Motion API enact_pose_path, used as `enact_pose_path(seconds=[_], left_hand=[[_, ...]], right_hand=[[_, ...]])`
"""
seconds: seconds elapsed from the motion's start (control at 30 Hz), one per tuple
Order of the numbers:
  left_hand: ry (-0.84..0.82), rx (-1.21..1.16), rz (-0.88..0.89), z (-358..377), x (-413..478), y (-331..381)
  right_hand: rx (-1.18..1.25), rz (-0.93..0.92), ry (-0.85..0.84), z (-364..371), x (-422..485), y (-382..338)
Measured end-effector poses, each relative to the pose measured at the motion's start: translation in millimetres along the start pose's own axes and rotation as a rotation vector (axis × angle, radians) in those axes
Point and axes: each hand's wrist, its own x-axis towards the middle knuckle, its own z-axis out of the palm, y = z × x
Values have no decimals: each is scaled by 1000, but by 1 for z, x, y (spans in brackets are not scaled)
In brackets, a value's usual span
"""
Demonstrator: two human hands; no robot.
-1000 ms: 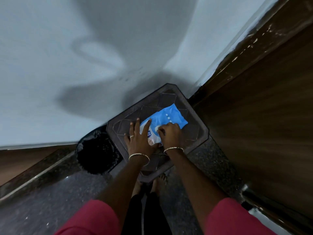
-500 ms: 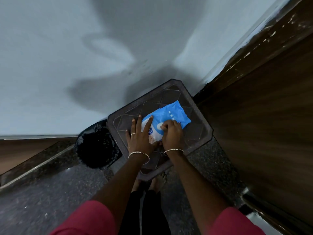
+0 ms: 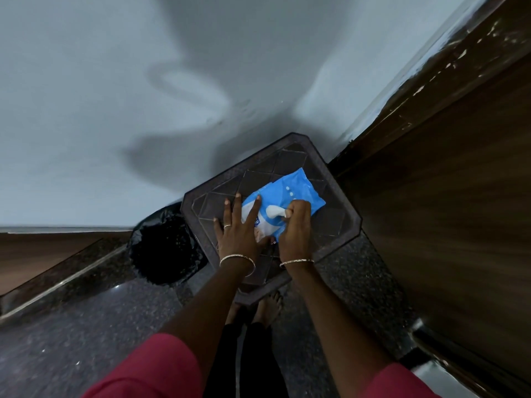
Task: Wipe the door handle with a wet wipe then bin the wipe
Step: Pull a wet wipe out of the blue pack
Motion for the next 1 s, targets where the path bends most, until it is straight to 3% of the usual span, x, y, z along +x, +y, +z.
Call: enact_pose_path(seconds=[0.13,0.37,0.47,0.63,0.7,0.83,1.0], left_hand=[[-28,10,-10,-3,0,2],[-58,59,-25,-3,1,4],[-58,52,-19,-3,1,4],[-36,-14,13,-16,-4,7],[31,-89,69,-29,-10,14],[144,-485,272,-67,-33,37],[160,-671,518,-128,-70,61]], right_hand=[[124,-3,43,-14,-7,-10],[254,181,228,-35,5,-18],[340,207,204,-39,14,-14],[742,503,141,-51,23,-12],[867,589,88,-63,19,-19],[1091,747,-4,-103,1,-45],[1229,777,-61,-168,-26,-87]])
